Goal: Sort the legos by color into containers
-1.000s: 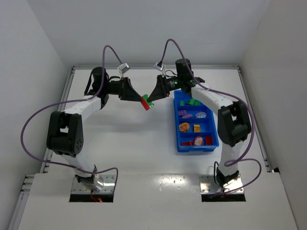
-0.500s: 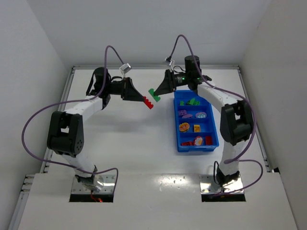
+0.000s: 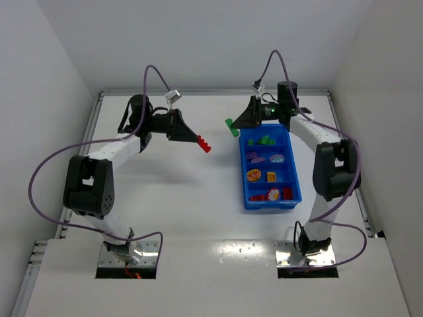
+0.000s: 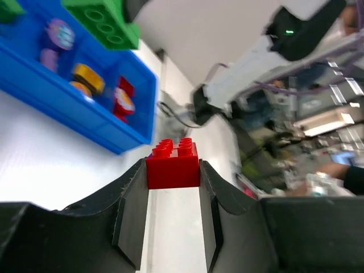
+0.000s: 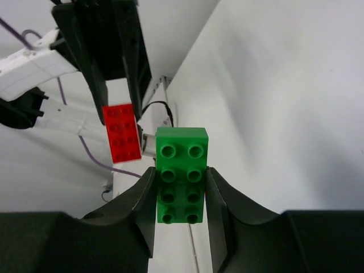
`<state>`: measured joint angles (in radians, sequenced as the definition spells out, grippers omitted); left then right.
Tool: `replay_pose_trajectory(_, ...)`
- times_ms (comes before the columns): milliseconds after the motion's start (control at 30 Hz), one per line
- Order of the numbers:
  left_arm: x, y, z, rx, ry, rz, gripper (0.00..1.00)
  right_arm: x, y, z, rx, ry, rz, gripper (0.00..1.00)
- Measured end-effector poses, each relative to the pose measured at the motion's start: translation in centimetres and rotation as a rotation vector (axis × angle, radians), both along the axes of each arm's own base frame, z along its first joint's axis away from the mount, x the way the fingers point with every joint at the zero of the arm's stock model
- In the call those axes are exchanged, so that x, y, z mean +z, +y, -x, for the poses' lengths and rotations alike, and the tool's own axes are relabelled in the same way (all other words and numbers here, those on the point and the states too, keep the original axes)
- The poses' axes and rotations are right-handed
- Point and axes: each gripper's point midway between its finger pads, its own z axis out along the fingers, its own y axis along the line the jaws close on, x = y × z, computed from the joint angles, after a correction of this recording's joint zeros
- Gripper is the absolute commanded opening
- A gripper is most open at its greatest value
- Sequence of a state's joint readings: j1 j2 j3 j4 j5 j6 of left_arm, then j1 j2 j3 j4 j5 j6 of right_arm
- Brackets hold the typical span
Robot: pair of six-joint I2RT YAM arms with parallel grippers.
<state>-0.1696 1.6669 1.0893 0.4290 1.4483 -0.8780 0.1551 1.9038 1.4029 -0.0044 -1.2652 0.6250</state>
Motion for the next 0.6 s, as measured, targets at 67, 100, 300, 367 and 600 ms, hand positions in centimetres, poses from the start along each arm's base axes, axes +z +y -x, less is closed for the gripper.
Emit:
replay_pose_trajectory(67, -0.2, -0.2, -0.8, 0.058, -0.023, -0.026, 0.00, -0.5, -1.3, 0.3, -0.040, 0.008, 0.029, 0.00)
replay_pose_trajectory(100, -0.2, -0.5, -1.5, 0.097, -0.037, -0.051, 0.00, -0.5, -2.0, 0.4, -0.064, 0.004, 0.045, 0.00)
replay_pose_trajectory(300, 0.9, -4.8, -4.1, 0.213, -0.187, -0.198, 0.00, 2.1, -7.1, 1.7, -0.227, -0.127, 0.169, 0.00)
replay_pose_trajectory(367, 1.0, -6.8, -3.9, 0.197, -0.206, -0.213, 0.00, 3.4, -8.6, 2.1, -0.280, -0.181, 0.211, 0.00)
replay_pose_trajectory(600, -5.5, -13.3, -0.6, 0.042, -0.103, -0.305, 0.00, 5.0, -12.9, 2.1, -0.476, -0.250, 0.336, 0.00)
